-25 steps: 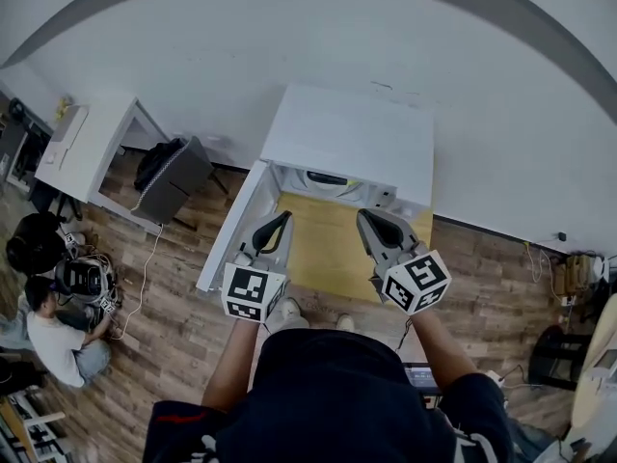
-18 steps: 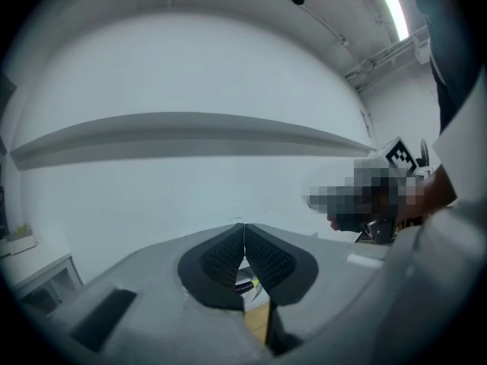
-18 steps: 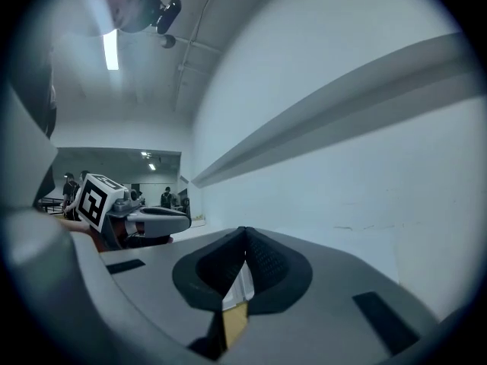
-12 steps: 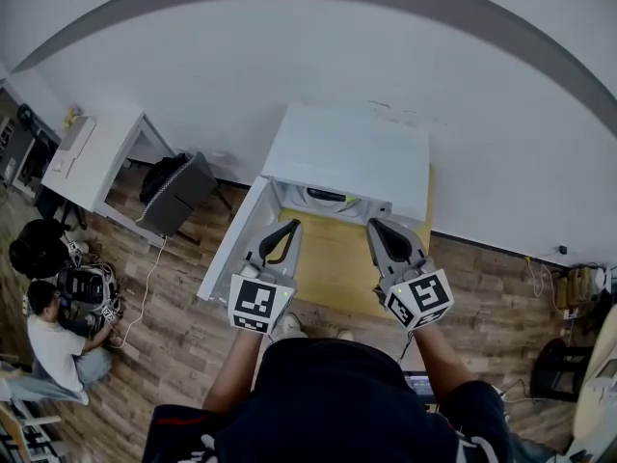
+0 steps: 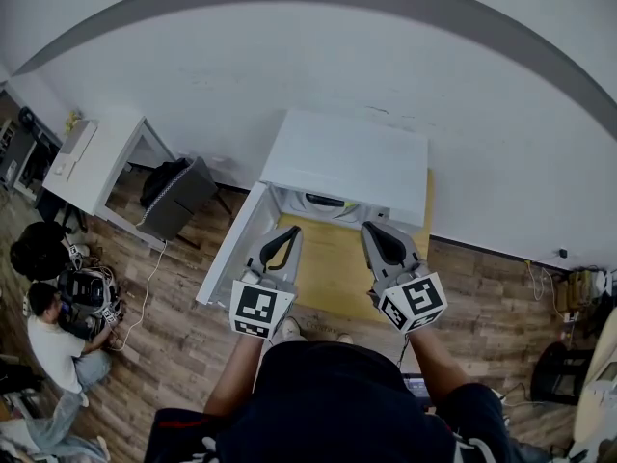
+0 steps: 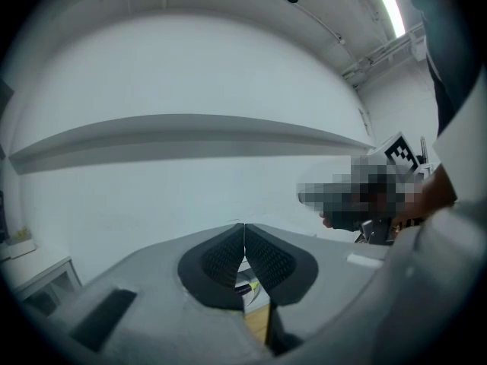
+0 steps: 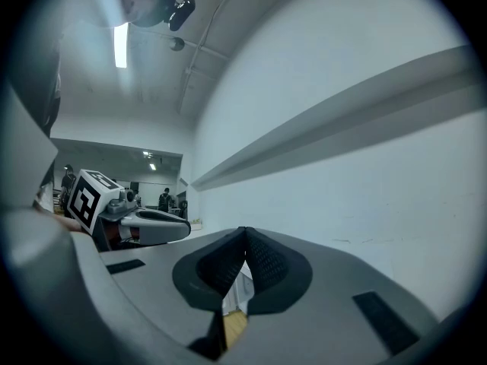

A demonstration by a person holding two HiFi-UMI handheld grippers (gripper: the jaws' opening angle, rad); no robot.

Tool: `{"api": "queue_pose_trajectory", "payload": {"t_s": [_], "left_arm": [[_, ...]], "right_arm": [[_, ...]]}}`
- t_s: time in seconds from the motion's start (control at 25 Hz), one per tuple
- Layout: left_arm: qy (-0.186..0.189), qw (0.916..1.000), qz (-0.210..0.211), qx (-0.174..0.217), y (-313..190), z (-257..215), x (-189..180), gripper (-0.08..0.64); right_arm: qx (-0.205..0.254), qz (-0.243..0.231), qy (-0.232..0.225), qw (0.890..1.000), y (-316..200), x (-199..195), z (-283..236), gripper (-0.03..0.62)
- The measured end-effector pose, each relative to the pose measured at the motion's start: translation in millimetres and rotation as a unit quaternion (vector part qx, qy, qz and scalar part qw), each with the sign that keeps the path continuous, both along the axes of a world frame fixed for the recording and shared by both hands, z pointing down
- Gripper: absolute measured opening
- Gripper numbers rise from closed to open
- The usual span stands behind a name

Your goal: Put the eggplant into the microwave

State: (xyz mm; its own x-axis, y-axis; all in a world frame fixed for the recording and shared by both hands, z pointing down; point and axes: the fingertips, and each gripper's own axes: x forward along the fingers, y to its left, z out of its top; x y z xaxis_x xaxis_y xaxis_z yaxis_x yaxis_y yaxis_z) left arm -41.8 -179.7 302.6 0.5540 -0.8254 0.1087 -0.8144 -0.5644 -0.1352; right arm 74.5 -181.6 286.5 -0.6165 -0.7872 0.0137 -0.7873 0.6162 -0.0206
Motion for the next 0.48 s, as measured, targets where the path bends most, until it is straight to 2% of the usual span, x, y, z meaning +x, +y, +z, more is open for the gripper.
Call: {"api": "queue_pose_trajectory", "payload": {"t_s": [0.48], "left_arm": [[0.001,1.0,-0.003,-0.001,7.7,1.6,-2.0,0.018]], "right_arm": [[0.008,-0.004,0.009,1.0,3.2,-4.9,-2.5,0.012]]}}
